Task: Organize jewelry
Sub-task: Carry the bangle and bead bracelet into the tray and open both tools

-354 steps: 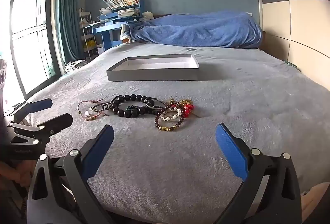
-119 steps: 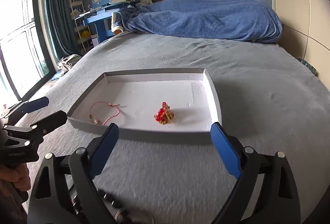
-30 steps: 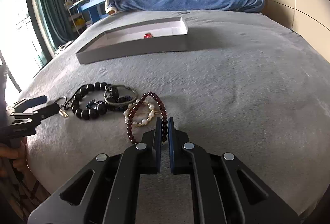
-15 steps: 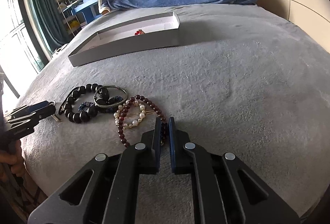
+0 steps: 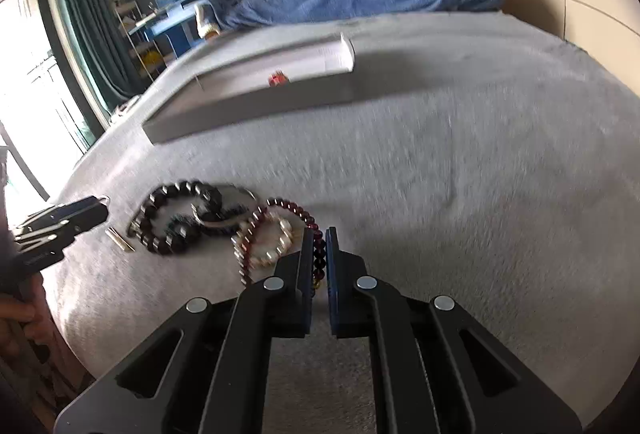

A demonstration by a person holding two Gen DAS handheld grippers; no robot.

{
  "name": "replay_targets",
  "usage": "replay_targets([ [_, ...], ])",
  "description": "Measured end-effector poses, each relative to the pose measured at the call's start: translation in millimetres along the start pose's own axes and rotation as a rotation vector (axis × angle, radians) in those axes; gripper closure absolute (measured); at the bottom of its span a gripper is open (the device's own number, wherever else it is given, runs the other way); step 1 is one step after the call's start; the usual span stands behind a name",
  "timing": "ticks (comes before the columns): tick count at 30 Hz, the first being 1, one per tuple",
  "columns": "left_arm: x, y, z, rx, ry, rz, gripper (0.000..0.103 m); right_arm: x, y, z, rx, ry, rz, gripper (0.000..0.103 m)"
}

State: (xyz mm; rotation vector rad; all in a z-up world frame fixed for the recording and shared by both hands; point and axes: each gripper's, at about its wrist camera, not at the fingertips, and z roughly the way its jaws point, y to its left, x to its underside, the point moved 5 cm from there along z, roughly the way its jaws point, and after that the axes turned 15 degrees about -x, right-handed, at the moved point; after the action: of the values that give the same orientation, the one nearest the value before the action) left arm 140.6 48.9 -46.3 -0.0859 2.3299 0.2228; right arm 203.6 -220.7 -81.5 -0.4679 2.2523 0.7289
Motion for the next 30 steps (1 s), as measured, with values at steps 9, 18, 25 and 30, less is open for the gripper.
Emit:
replay_targets([
  [9,-25.0,-0.2,-2.4,0.008,-0.037,0.001,0.052,-35.2,22.4,-17.8,-0.035,-0.092,-0.053,0.097],
  [18,-53.7,0.2,-0.9,0.003,-0.081,-0.001,0.052,-68.5,23.6,-27.1,-0.071,-0.149,-0.062,0.097],
  [25,-82.1,-1.4,9.2,0.007,-0.109,0.004,0.052,-92.9,17.6,-15.8,-0.064,-0.145,-0.076,0.097],
  [30,-104.2,-3.5,24.2,0.003,-0.12,0.014,0.052,-116.1,17.1,2.3,-0.066,-0.133,-0.095,0.097],
])
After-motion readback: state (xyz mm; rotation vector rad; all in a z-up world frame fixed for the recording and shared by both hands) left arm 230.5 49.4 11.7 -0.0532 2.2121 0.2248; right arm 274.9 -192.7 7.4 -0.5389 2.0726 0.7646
